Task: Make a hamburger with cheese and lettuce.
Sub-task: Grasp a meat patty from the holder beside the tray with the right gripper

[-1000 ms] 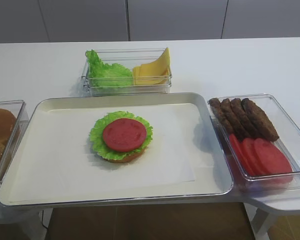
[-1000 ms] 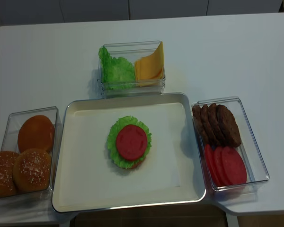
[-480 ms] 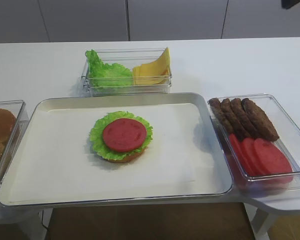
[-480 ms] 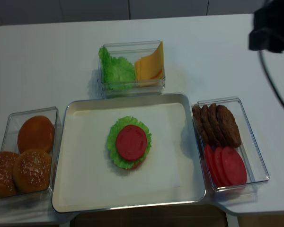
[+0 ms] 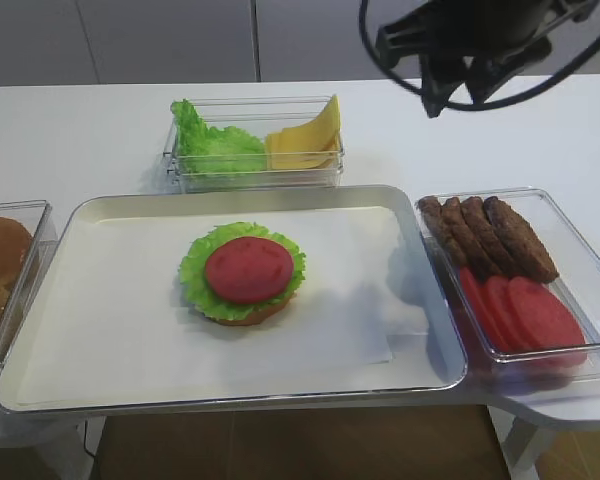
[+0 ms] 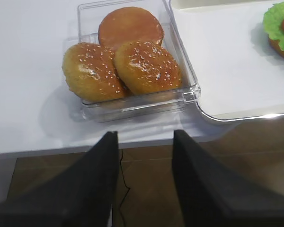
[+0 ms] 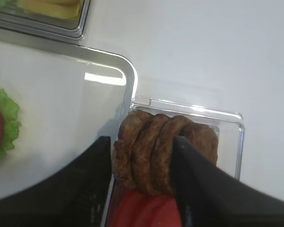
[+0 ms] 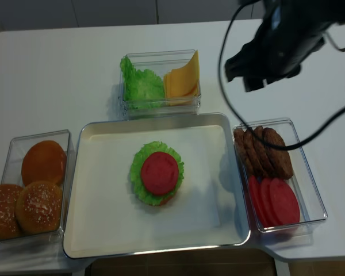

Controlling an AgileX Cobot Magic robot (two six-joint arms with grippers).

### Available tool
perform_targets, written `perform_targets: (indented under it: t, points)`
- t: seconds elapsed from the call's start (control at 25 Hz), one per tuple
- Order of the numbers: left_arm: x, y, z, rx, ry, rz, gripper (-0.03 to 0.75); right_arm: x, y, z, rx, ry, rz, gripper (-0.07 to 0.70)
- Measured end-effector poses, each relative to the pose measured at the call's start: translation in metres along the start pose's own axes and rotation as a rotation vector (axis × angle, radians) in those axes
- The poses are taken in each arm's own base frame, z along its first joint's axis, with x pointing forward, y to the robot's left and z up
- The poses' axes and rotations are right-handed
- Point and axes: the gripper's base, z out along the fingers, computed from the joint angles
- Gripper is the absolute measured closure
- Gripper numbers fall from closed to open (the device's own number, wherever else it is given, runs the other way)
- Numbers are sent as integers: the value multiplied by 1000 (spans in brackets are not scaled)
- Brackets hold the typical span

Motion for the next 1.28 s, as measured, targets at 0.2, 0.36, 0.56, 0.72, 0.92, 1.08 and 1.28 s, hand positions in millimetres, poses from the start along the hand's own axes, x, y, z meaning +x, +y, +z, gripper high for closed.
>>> perform_targets:
  t: [0.2, 0.36, 0.56, 0.72, 0.92, 1.08, 1.28]
  points:
    - [0, 0, 0, 0, 0, 0, 427, -3, 23, 29, 38, 73, -54, 314]
    - [0, 0, 0, 0, 0, 0, 427, -2, 32, 53, 106, 136, -86, 314]
    - [0, 0, 0, 0, 0, 0, 427, -1, 37, 75, 140, 183, -109, 314]
    - [0, 0, 0, 0, 0, 0, 428, -1, 39, 84, 148, 202, -114, 317]
    - [0, 0, 0, 0, 0, 0, 428, 1, 42, 99, 153, 238, -119, 317]
    - [0, 0, 0, 0, 0, 0, 428, 2, 43, 103, 149, 251, -105, 317]
    - [0, 0, 0, 0, 0, 0, 428, 2, 43, 103, 157, 246, -41, 317]
